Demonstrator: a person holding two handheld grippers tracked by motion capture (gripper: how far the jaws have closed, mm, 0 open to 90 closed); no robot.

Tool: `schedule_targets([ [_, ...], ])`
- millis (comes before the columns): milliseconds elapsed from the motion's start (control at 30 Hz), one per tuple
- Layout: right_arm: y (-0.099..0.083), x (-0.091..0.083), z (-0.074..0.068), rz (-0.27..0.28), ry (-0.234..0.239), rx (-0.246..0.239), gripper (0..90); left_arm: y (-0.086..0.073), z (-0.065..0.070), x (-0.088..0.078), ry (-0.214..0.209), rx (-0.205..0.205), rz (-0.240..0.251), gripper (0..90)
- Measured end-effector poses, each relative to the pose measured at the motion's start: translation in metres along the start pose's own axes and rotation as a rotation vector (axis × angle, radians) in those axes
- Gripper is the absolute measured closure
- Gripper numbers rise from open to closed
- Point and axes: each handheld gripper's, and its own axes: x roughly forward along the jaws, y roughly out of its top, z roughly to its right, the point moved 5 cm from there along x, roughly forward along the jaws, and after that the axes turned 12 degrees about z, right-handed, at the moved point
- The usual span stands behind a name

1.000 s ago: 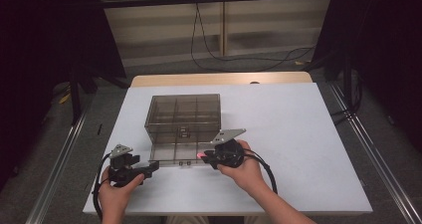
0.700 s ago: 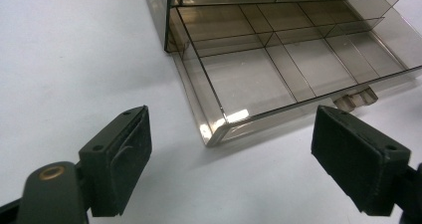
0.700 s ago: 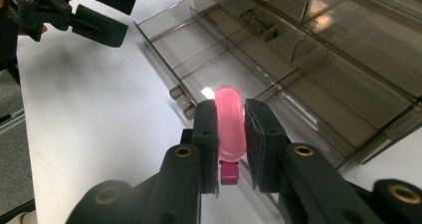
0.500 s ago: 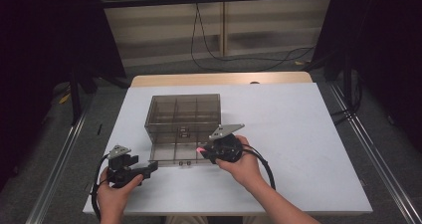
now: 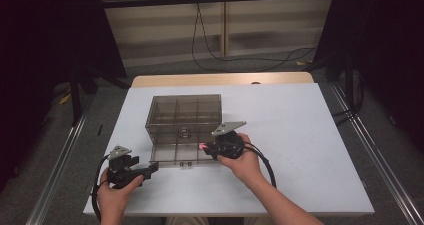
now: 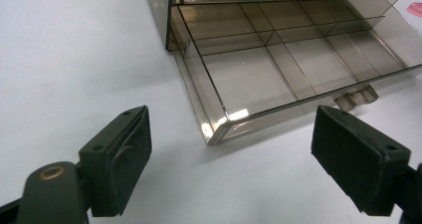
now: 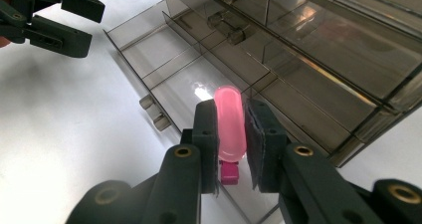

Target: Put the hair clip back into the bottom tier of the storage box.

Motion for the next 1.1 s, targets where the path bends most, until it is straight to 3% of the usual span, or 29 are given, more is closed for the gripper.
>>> schedule_targets([
  [1100,-0.007,0.014,0.008,-0.024,-0.022,-0.001,76.2,0.000,0.000,0.000,-0.003,-0.001,-0.001,16.6],
])
